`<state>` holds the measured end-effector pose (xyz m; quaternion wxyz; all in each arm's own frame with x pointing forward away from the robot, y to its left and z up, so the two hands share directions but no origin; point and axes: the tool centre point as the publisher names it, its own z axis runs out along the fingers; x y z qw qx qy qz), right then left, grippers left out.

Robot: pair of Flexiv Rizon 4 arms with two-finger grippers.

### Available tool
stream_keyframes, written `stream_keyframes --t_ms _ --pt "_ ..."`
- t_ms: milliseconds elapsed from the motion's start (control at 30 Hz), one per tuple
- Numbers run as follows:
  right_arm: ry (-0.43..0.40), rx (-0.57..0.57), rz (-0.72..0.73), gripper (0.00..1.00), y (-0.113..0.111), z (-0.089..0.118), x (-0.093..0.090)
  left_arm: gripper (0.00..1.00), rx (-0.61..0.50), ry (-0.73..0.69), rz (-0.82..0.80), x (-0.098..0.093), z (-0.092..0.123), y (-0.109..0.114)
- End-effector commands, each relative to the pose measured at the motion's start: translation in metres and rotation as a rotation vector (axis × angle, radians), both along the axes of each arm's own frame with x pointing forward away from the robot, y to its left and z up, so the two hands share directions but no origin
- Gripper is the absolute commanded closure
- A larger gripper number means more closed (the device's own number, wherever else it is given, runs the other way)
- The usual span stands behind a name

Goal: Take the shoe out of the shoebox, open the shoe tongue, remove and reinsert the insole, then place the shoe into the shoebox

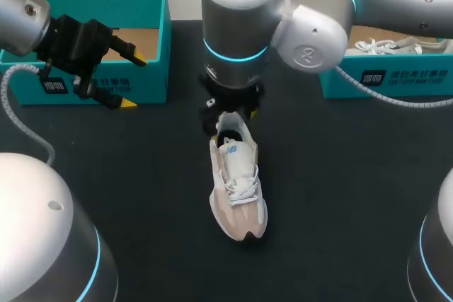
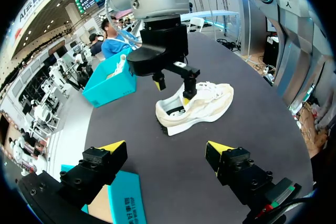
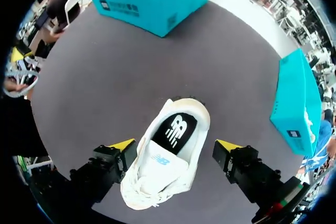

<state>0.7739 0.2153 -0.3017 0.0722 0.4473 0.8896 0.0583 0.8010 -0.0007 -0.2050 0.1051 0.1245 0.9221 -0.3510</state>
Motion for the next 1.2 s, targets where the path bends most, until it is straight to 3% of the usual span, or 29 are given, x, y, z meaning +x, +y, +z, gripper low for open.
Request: stream_keyframes --t_ms 33,133,200,267,367,600,1100,1200 --pt "-0.047 0.043 0.142 0.00 0.001 -0.008 -0.003 0.00 0.003 0.000 0.000 -0.001 0.000 0.001" --pt "0.026 -0.115 0.461 0.00 0.007 -0.001 0.007 0.00 0.003 0.000 0.000 -0.001 0.000 0.001" --pt "-0.021 -0.150 0.539 0.00 0.001 0.007 0.015 0.00 0.003 0.000 0.000 -0.001 0.000 0.001" --pt "0.032 -0.247 0.681 0.00 -0.002 0.011 0.024 0.00 0.003 0.000 0.000 -0.001 0.000 0.001" --pt "0.089 -0.335 0.781 0.00 -0.010 0.010 0.036 0.00 0.003 0.000 0.000 -0.001 0.000 0.001" --pt "0.141 -0.426 0.900 0.00 -0.009 -0.010 0.054 0.00 0.003 0.000 0.000 -0.001 0.000 0.001" --pt "0.085 -0.420 0.974 0.00 -0.009 -0.054 0.077 0.00 0.003 0.000 0.000 -0.001 0.000 0.001" --pt "0.078 -0.406 0.967 0.10 -0.009 -0.060 0.081 0.00 0.003 0.000 0.000 -0.001 0.000 0.001"
